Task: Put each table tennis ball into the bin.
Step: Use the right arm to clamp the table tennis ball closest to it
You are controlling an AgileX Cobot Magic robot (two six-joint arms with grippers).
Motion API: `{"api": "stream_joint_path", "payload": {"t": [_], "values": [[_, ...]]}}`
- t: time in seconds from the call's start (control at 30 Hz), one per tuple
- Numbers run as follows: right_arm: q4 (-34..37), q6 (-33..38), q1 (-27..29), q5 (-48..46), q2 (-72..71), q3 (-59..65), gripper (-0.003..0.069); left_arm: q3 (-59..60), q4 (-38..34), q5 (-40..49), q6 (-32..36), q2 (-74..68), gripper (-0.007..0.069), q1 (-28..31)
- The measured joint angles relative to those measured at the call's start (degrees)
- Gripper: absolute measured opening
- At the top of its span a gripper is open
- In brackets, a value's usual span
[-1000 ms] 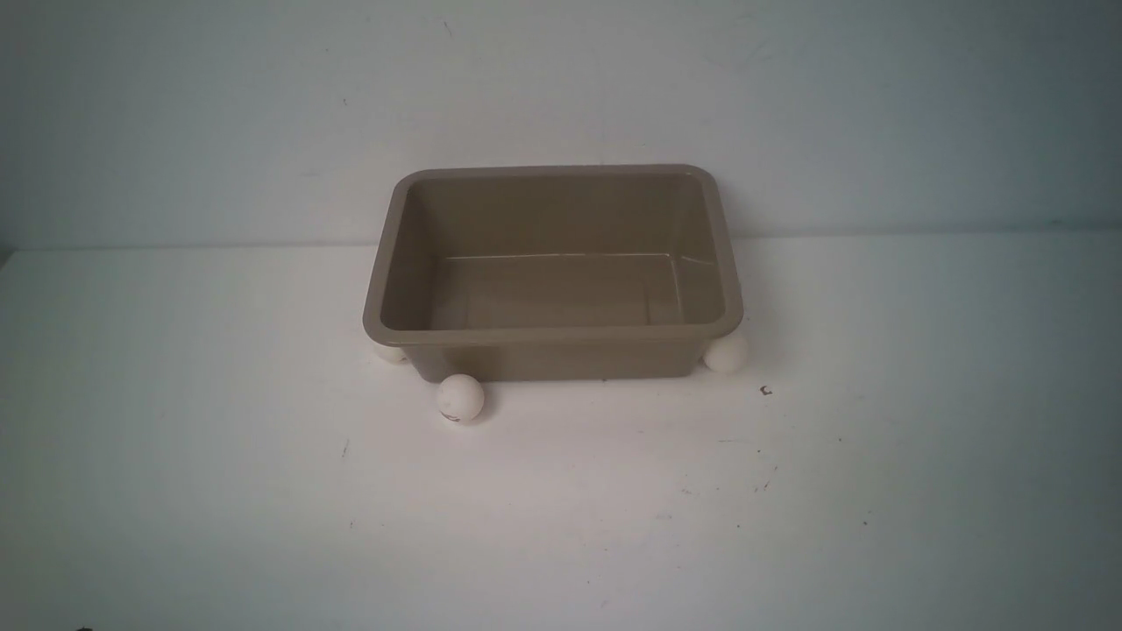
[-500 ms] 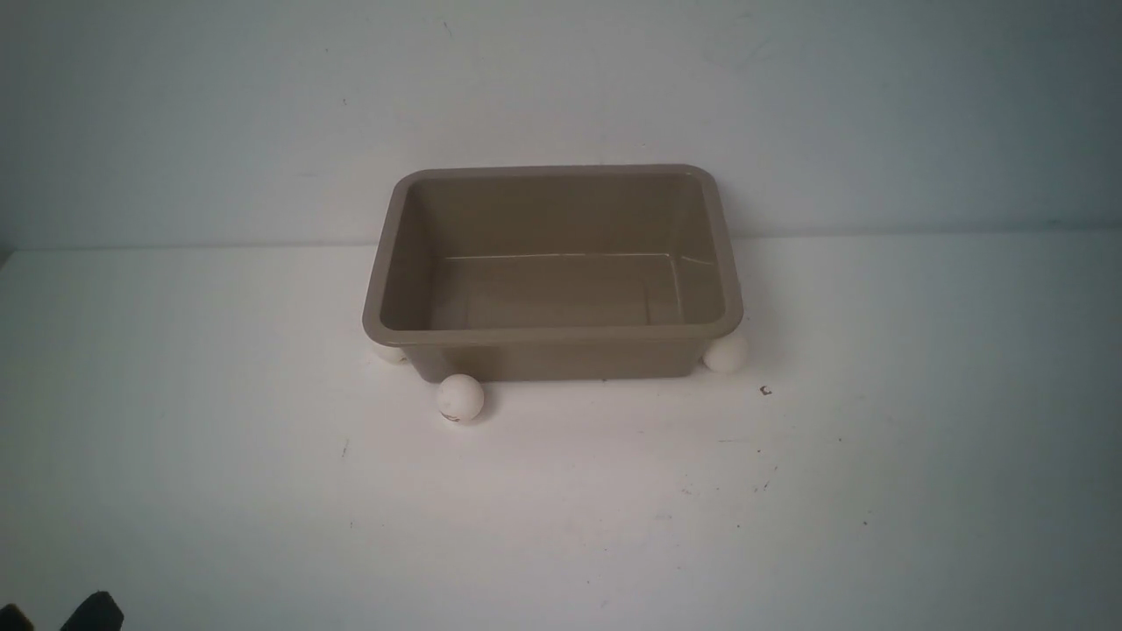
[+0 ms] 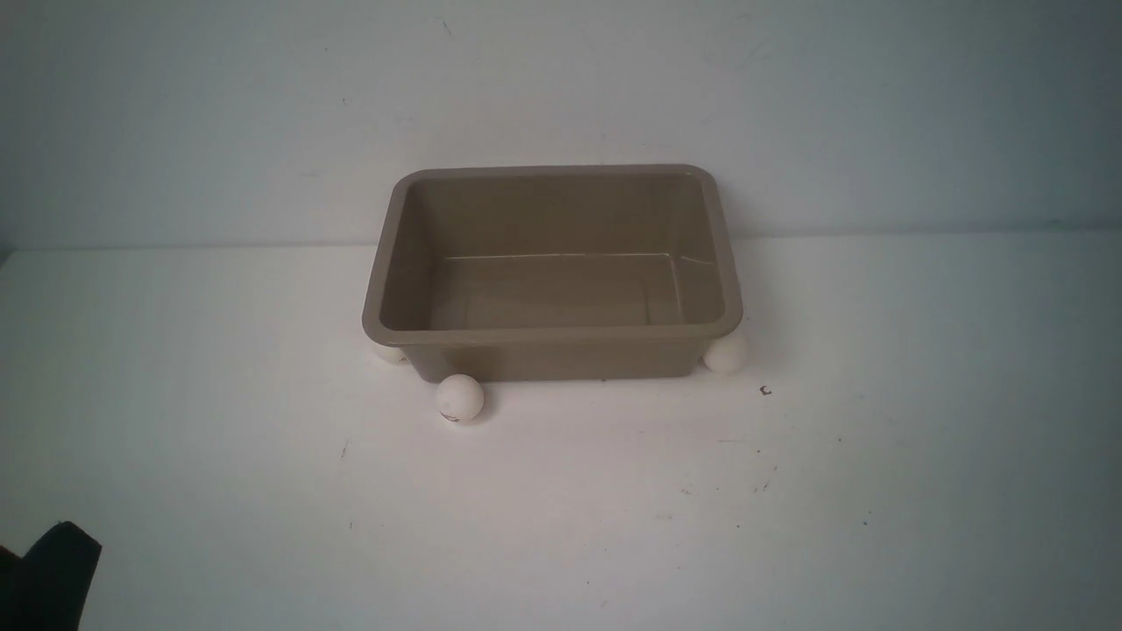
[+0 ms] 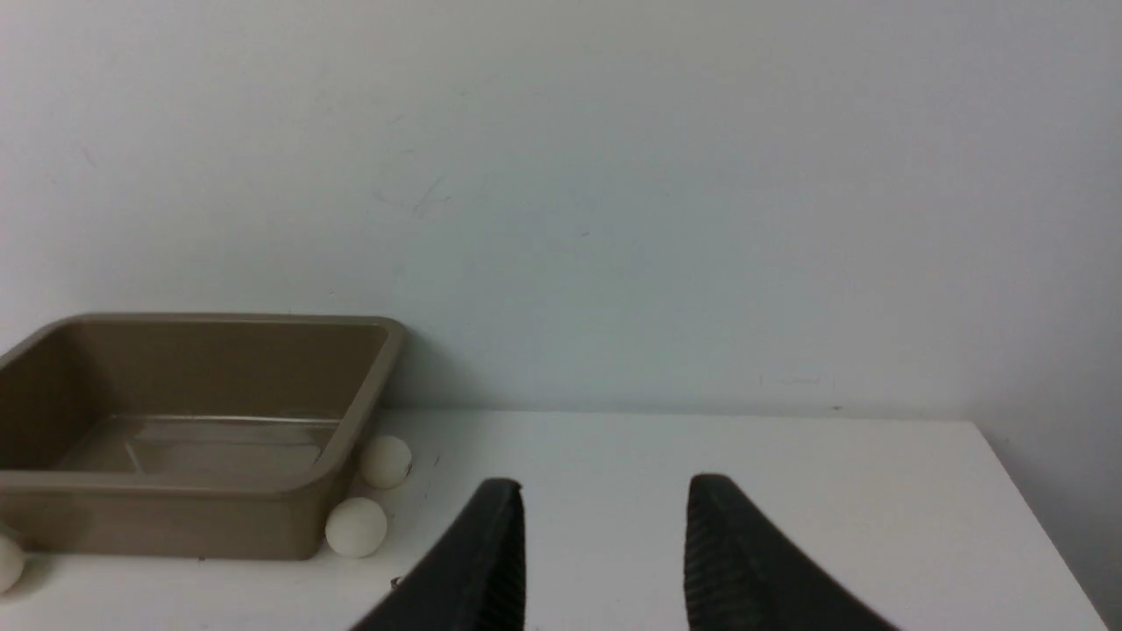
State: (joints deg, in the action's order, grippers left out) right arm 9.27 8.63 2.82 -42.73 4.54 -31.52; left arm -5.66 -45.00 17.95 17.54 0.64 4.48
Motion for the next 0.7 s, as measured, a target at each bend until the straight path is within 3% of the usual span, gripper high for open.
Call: {"api": "stream_joint_path", "payload": {"t": [0.1, 0.33, 0.57, 0.7], "values": [[4.72, 7.07, 0.00, -0.10, 0.00, -0.04, 0.0243, -4.98, -0.05, 6.08, 5.56, -0.68, 0.0426, 0.00], [13.13, 15.30, 0.00, -0.60, 0.00, -0.04, 0.0243, -12.56, 3.33, 13.90, 14.89, -8.59, 0.0426, 0.00], [15.15, 16.53, 0.00, -1.69, 0.52, -0.04, 0.0243, -19.06, 7.58, 19.59, 16.41, -17.15, 0.0426, 0.00], [16.30, 18.18, 0.00, -1.86, 5.25, -0.04, 0.0243, -25.40, 16.01, 25.52, 16.41, -24.32, 0.0426, 0.00]]}}
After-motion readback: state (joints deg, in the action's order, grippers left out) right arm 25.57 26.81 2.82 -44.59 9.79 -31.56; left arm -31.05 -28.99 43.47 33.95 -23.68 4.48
